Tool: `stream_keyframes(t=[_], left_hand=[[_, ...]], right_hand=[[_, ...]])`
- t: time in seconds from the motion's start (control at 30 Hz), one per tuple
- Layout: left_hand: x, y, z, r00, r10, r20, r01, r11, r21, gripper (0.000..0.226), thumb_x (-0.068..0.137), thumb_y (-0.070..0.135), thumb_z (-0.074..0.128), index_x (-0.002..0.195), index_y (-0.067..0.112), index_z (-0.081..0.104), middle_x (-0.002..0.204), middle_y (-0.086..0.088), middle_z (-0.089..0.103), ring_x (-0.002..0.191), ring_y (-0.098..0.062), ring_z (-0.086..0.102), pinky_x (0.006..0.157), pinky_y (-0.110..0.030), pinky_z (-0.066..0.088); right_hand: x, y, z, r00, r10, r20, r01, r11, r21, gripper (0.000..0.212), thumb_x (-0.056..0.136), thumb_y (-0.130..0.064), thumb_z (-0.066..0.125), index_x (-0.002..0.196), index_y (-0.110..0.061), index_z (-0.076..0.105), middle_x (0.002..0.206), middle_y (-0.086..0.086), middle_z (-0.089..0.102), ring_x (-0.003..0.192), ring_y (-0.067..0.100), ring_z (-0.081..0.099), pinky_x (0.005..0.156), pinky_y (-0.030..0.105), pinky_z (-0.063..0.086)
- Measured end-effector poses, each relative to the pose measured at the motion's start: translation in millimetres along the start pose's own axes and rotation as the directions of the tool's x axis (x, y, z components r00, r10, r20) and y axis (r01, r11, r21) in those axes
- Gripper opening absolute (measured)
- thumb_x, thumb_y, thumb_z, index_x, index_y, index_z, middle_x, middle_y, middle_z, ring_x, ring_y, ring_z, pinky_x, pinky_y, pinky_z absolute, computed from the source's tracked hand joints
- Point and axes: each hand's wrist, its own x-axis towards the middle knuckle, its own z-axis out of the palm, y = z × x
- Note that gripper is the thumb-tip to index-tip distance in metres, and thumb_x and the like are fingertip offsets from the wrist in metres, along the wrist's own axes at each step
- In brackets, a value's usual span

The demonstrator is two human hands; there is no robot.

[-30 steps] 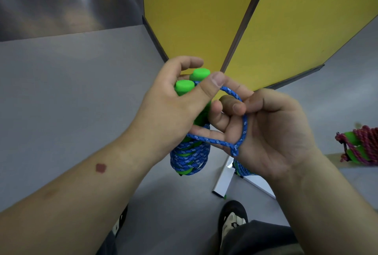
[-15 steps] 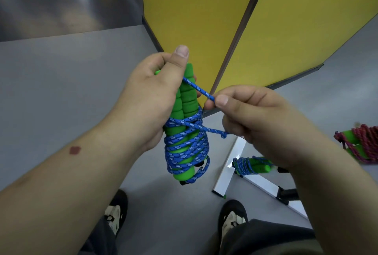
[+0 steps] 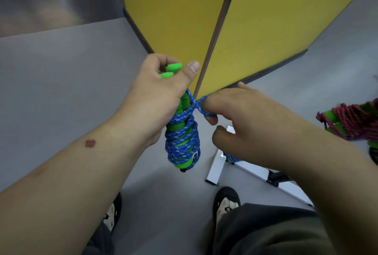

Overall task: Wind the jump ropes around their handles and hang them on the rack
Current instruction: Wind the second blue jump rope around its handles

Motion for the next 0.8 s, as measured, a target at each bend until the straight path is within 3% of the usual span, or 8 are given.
stream_keyframes(t=[0.07, 0.17, 0.23, 0.37, 0.43, 0.63, 0.8], left_hand=[[2.6, -10.2, 9.4, 1.0, -0.029, 0.011, 0.029, 1.0, -0.009, 0.047, 0.068, 0.048, 0.084, 0.102, 0.029, 0.059, 0.099, -0.005, 0.062, 0.087, -0.035, 0.069, 0.085, -0.058, 0.06], [5.6, -30.4, 24.8, 0.995, -0.083, 0.055, 0.087, 0.995, -0.058, 0.043, 0.076, 0.026, 0.087, 0.107, 0.028, 0.058, 0.099, 0.0, 0.059, 0.08, -0.025, 0.063, 0.076, -0.048, 0.059], [8.6, -44.0, 36.6, 0.986, -0.131, 0.103, 0.138, 0.988, -0.064, 0.045, 0.075, 0.021, 0.086, 0.11, 0.028, 0.058, 0.104, -0.002, 0.059, 0.086, -0.025, 0.064, 0.08, -0.048, 0.058], [24.6, -66.9, 64.8, 0.915, -0.313, 0.256, 0.335, 0.941, -0.049, 0.044, 0.089, 0.002, 0.075, 0.119, 0.026, 0.054, 0.109, -0.007, 0.059, 0.093, -0.032, 0.065, 0.088, -0.062, 0.058], [35.0, -80.5, 80.2, 0.873, -0.375, 0.312, 0.381, 0.923, 0.044, 0.049, 0.087, -0.006, 0.071, 0.121, 0.026, 0.054, 0.111, -0.01, 0.058, 0.087, -0.032, 0.064, 0.083, -0.055, 0.059], [52.6, -137.5, 125.3, 0.89, -0.352, 0.29, 0.262, 0.915, 0.306, 0.043, 0.076, 0.002, 0.071, 0.109, 0.026, 0.056, 0.102, -0.008, 0.06, 0.084, -0.026, 0.06, 0.069, -0.037, 0.053], [55.9, -174.1, 162.0, 0.916, -0.304, 0.262, 0.173, 0.887, 0.427, 0.04, 0.077, 0.009, 0.072, 0.109, 0.025, 0.054, 0.103, -0.005, 0.06, 0.084, -0.024, 0.06, 0.072, -0.039, 0.056]], right_hand=[[-3.0, 6.8, 2.2, 1.0, 0.003, 0.022, -0.001, 0.996, -0.091, 0.019, 0.072, -0.022, 0.038, 0.088, -0.031, 0.043, 0.098, -0.015, 0.052, 0.099, 0.009, 0.044, 0.117, 0.056, 0.024], [-9.8, 22.8, 14.9, 1.0, -0.019, 0.017, 0.022, 0.977, -0.21, 0.028, 0.069, -0.022, 0.038, 0.093, -0.031, 0.05, 0.122, -0.007, 0.053, 0.135, 0.016, 0.044, 0.12, 0.061, 0.013], [-13.6, 38.3, 26.8, 0.998, -0.046, 0.042, 0.055, 0.967, -0.248, 0.032, 0.071, -0.017, 0.05, 0.099, -0.029, 0.058, 0.133, -0.002, 0.053, 0.144, 0.02, 0.038, 0.119, 0.063, 0.013], [-20.0, 78.8, 47.5, 0.993, -0.037, 0.113, 0.069, 0.954, -0.291, 0.043, 0.072, -0.01, 0.065, 0.111, -0.027, 0.062, 0.149, 0.0, 0.046, 0.147, 0.021, 0.033, 0.118, 0.064, 0.014], [-22.0, 99.9, 57.8, 0.986, -0.019, 0.163, 0.071, 0.946, -0.317, 0.045, 0.073, -0.012, 0.069, 0.114, -0.028, 0.063, 0.152, -0.001, 0.043, 0.148, 0.021, 0.033, 0.119, 0.062, 0.014], [-27.4, 161.1, 97.6, 0.978, -0.076, 0.193, 0.14, 0.928, -0.345, 0.042, 0.07, -0.012, 0.073, 0.11, -0.025, 0.071, 0.133, 0.001, 0.06, 0.134, 0.023, 0.051, 0.119, 0.054, 0.026], [-39.8, 203.1, 131.6, 0.986, -0.078, 0.148, 0.124, 0.934, -0.335, 0.032, 0.072, -0.004, 0.065, 0.098, -0.021, 0.072, 0.12, 0.001, 0.066, 0.125, 0.022, 0.059, 0.118, 0.05, 0.032]])
